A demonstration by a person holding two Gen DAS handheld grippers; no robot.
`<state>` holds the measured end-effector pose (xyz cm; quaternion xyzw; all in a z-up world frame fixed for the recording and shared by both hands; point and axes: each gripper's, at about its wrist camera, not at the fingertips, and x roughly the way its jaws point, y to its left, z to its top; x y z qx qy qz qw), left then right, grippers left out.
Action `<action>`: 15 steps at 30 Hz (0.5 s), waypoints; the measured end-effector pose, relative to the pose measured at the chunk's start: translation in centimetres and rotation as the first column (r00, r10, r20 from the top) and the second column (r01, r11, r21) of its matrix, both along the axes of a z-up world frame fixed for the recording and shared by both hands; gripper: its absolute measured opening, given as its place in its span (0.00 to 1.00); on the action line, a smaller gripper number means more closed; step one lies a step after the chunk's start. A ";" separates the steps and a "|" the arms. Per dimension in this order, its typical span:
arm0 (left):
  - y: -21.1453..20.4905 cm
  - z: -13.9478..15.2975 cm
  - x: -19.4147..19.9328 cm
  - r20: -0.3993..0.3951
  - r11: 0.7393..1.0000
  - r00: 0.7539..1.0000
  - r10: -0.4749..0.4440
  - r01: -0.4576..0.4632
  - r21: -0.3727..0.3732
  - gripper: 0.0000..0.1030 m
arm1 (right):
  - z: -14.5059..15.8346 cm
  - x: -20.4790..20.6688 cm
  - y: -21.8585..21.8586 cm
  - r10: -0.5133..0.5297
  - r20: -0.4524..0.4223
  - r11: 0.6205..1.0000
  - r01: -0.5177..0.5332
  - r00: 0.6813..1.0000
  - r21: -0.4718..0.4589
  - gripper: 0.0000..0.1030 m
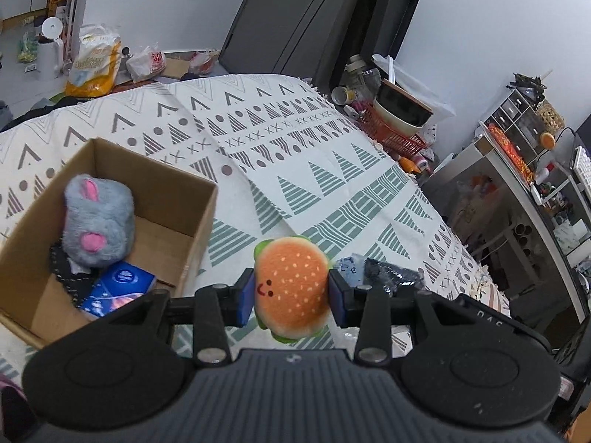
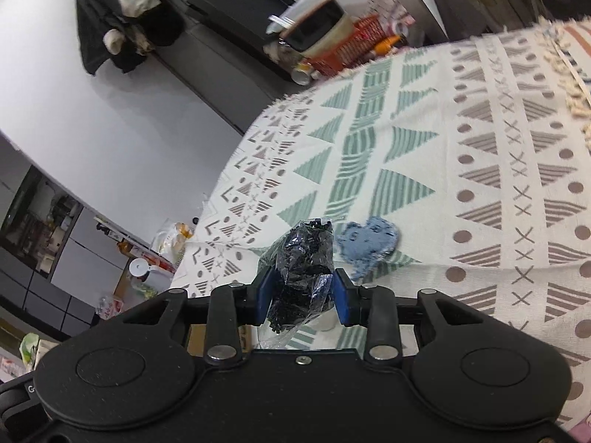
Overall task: Organize soft objects
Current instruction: 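Carry the burger plush and clear bag over the box and open both grippers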
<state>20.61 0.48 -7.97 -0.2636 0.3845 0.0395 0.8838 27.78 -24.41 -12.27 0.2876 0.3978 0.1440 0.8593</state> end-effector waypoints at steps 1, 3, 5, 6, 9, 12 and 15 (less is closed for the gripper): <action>0.4 0.3 -0.3 0.002 1.000 1.000 -0.002 0.002 0.004 0.39 | 0.4 -0.2 0.2 0.004 0.011 1.000 -0.004 1.000 0.001 0.33; 1.2 0.8 -0.7 -0.001 1.000 1.000 -0.003 0.003 0.010 0.39 | 1.2 -0.6 0.8 0.011 0.035 1.000 -0.011 0.999 -0.002 0.33; 2.0 1.2 -1.1 -0.009 1.000 1.000 -0.003 0.003 0.007 0.39 | 1.9 -0.9 1.4 0.018 0.061 1.000 -0.017 0.998 -0.013 0.33; 2.4 1.3 -1.4 -0.011 1.000 1.000 0.002 -0.002 0.005 0.39 | 2.3 -1.1 1.7 0.022 0.072 1.000 -0.021 0.997 -0.016 0.33; 3.5 1.7 -2.1 -0.021 1.000 1.000 0.023 -0.023 -0.002 0.39 | 3.1 -1.6 2.3 0.031 0.098 0.999 -0.029 0.995 -0.016 0.33; 4.4 2.5 -2.9 -0.021 0.999 0.999 0.030 -0.029 0.016 0.39 | 4.0 -2.0 3.0 0.044 0.129 0.999 -0.042 0.991 -0.022 0.33; 5.6 3.1 -3.4 -0.024 0.999 0.999 0.033 -0.032 0.017 0.39 | 4.8 -2.5 3.9 0.053 0.151 0.998 -0.050 0.987 -0.023 0.33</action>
